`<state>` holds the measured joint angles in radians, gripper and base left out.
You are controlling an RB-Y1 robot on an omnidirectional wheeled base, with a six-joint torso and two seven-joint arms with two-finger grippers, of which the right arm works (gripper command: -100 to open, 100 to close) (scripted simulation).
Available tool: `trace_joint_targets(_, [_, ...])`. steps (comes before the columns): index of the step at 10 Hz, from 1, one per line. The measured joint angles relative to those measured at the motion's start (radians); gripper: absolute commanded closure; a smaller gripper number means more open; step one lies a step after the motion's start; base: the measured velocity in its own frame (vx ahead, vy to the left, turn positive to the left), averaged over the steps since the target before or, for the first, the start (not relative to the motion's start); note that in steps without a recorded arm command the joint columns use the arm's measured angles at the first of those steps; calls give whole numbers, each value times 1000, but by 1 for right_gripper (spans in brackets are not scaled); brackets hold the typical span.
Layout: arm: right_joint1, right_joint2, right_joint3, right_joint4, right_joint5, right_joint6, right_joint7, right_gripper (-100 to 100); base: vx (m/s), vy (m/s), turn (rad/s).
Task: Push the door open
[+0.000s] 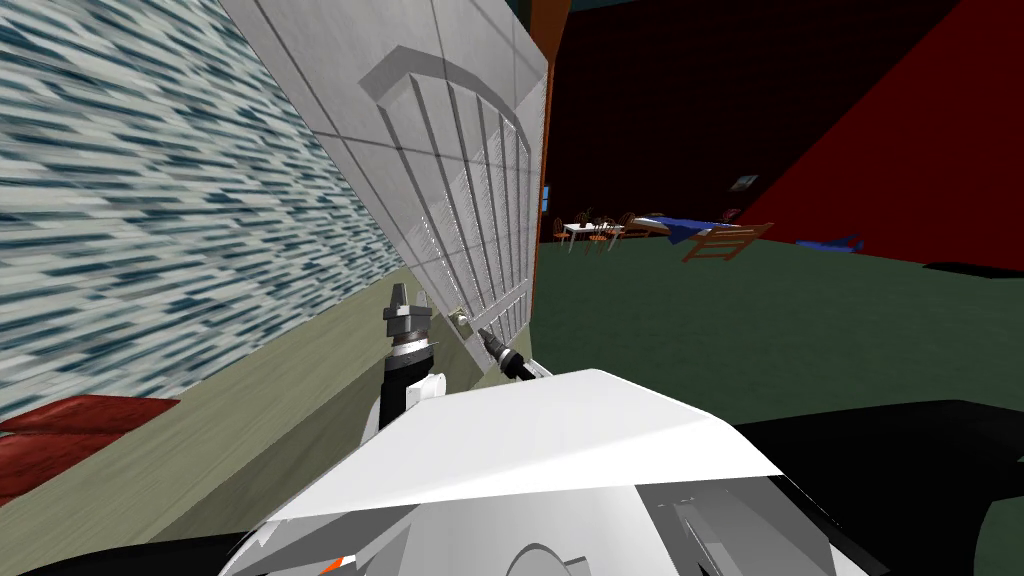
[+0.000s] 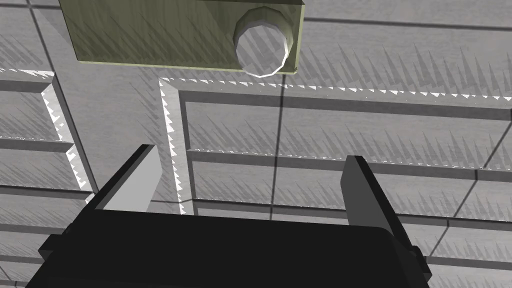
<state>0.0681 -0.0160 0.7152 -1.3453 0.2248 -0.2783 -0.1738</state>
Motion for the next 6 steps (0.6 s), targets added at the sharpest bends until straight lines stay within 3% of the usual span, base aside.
trace_joint_targets(1, [2,3,2,-1,1,2,2,-100,85,73,31])
trace_joint_targets(4, [-1,-26,-2,6,2,3,12,-100,173,177,7])
trace_joint_targets(6, [-8,-11,-9,31,3,-8,24,-100,233,203,15])
